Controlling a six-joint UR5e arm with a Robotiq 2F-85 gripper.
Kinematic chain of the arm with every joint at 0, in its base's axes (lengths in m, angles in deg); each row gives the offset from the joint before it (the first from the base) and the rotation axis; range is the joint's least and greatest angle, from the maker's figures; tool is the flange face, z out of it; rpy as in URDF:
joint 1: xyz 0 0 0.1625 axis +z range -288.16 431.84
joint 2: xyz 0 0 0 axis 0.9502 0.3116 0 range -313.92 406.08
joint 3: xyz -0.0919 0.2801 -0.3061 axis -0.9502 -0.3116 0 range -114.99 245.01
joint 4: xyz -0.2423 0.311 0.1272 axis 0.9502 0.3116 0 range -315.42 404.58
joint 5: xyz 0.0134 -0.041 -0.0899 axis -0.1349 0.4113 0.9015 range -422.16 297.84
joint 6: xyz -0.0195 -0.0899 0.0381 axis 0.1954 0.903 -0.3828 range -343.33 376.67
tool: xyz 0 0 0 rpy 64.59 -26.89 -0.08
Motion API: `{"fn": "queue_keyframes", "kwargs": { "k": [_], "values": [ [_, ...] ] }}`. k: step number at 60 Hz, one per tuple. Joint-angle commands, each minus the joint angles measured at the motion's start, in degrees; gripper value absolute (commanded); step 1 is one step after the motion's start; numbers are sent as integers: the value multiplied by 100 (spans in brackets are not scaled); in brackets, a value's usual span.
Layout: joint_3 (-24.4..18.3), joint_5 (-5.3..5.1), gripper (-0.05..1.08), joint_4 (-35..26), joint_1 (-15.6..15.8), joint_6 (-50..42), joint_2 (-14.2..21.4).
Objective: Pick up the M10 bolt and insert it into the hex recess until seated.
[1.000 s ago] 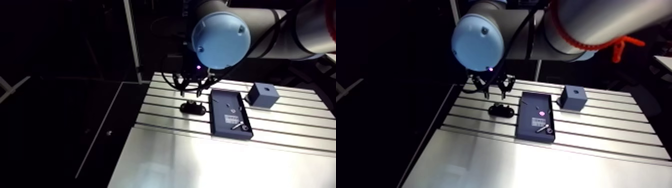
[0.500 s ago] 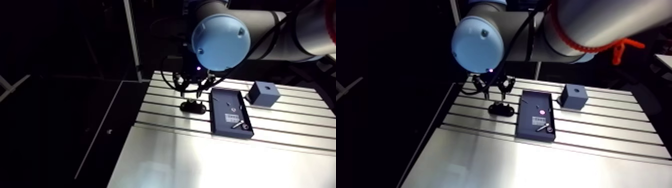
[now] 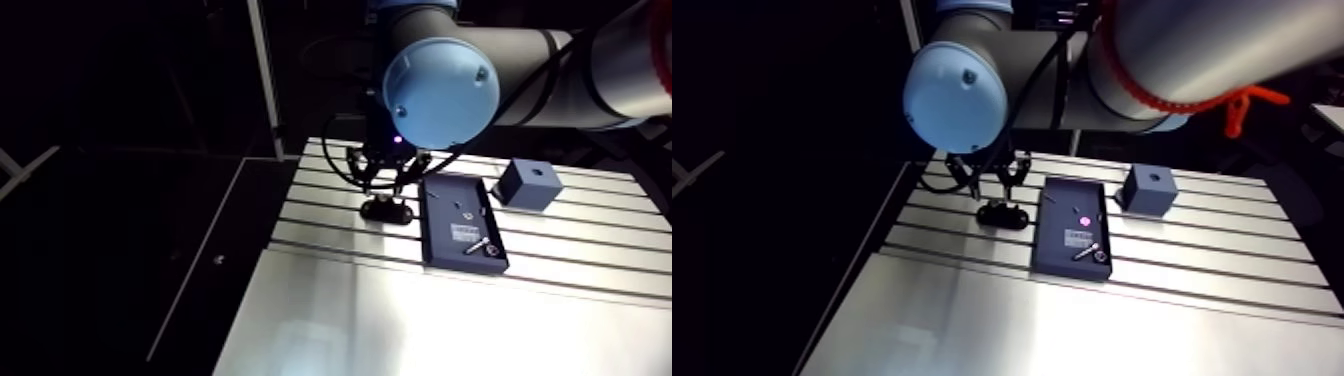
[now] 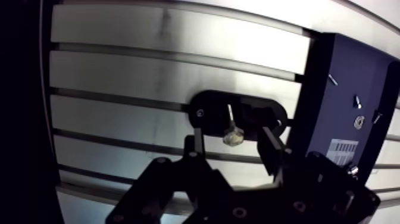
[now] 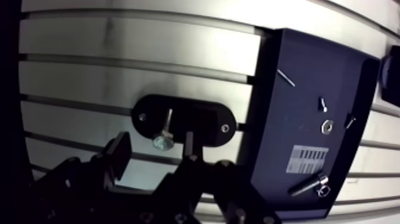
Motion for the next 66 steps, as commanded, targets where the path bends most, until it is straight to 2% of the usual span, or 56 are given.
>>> {"fn": "queue_keyframes", "kwargs": {
  "k": [1, 44, 66],
  "values": [
    [15, 26, 44, 19, 1, 1, -11],
    [24, 26, 44, 27, 1, 1, -46],
    [24, 26, 48, 37, 1, 1, -106]
  ]
}}
